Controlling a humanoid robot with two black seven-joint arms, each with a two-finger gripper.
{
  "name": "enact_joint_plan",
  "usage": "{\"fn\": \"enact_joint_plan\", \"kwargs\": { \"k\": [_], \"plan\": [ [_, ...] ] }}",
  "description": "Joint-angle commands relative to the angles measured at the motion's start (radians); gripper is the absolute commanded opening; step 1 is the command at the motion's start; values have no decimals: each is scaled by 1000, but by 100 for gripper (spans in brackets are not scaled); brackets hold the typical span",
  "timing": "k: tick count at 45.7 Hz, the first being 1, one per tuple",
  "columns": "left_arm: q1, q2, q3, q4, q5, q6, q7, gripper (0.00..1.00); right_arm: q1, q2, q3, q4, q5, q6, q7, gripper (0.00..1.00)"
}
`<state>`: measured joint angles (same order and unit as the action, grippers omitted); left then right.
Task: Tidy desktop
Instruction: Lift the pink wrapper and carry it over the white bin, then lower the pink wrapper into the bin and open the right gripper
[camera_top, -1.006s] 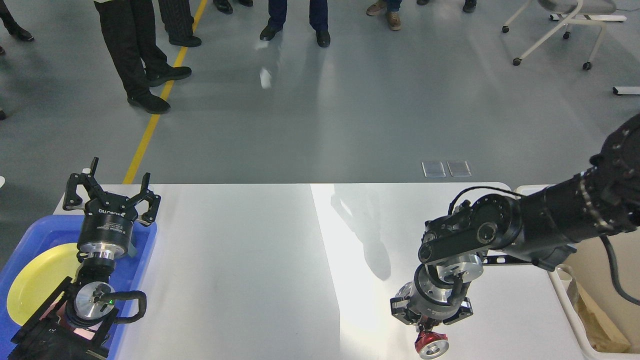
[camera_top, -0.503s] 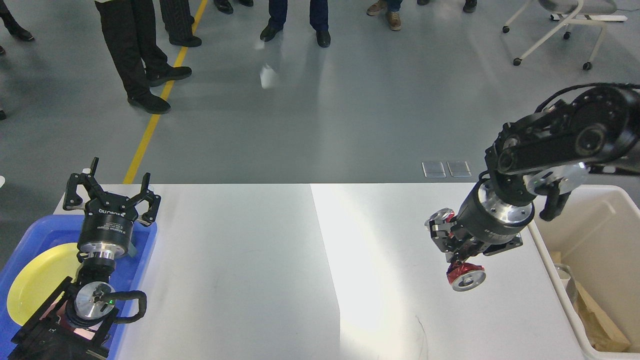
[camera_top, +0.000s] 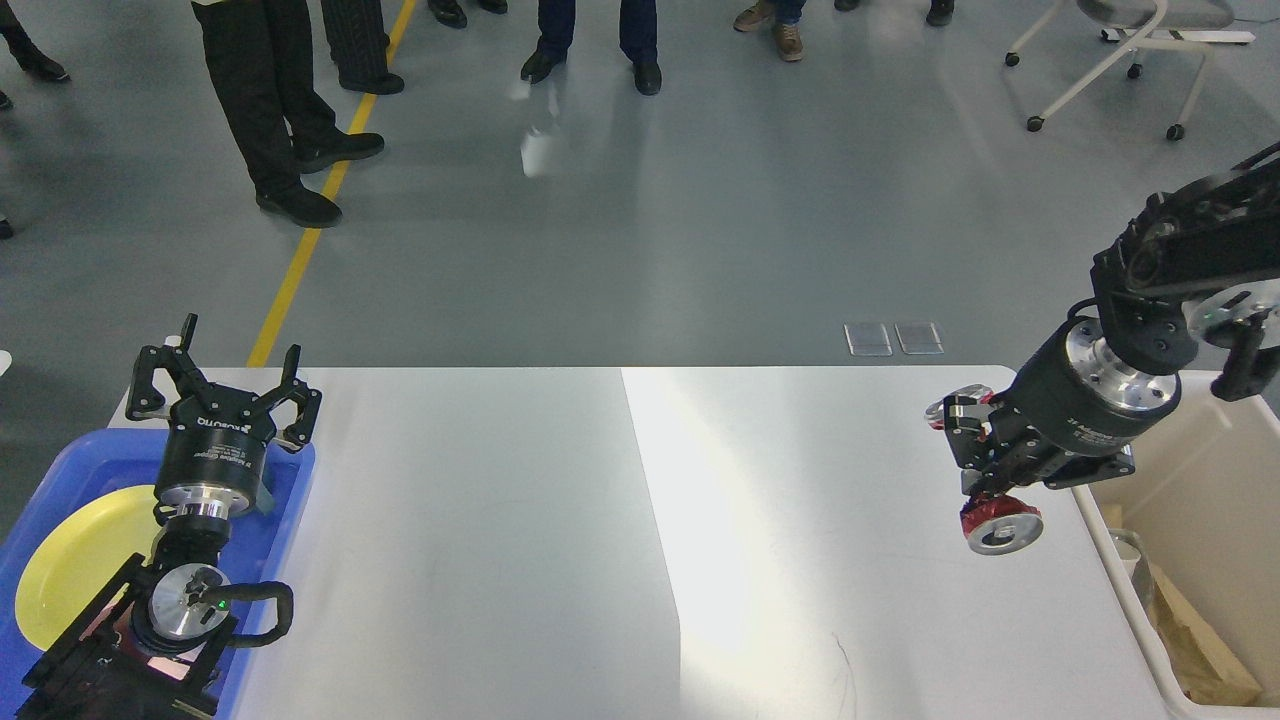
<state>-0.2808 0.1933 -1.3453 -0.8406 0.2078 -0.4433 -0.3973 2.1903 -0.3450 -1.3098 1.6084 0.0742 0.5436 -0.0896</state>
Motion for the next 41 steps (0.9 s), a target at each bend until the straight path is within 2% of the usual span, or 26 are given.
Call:
{"fn": "enact_joint_plan", "kwargs": {
  "k": [1, 6, 10, 20, 35, 38, 41],
  "plan": [
    [0, 0, 0, 0, -1, 0, 0, 96, -84, -86, -39, -77, -8, -23, -2, 0],
    [0, 0, 0, 0, -1, 0, 0, 96, -211, -198, -43, -206, -17, -36, -2, 0],
    [0, 0, 0, 0, 1, 0, 0, 96, -328, -242, -31, -330, -27, -36, -2, 0],
    [2, 0, 0, 0, -1, 0, -2, 96, -651, -250, 26, -668, -24, -43, -1, 0],
    [2, 0, 0, 0, 1, 0, -2, 96, -1153, -241, 316, -1192, -36, -48, -1, 0],
    [2, 0, 0, 0, -1, 0, -2, 96, -1228, -220, 356, -1252, -34, -89, -1, 0],
    [2, 0, 0, 0, -1, 0, -2, 96, -1306, -193, 394, -1285, -33, -180, -2, 0]
  ]
}}
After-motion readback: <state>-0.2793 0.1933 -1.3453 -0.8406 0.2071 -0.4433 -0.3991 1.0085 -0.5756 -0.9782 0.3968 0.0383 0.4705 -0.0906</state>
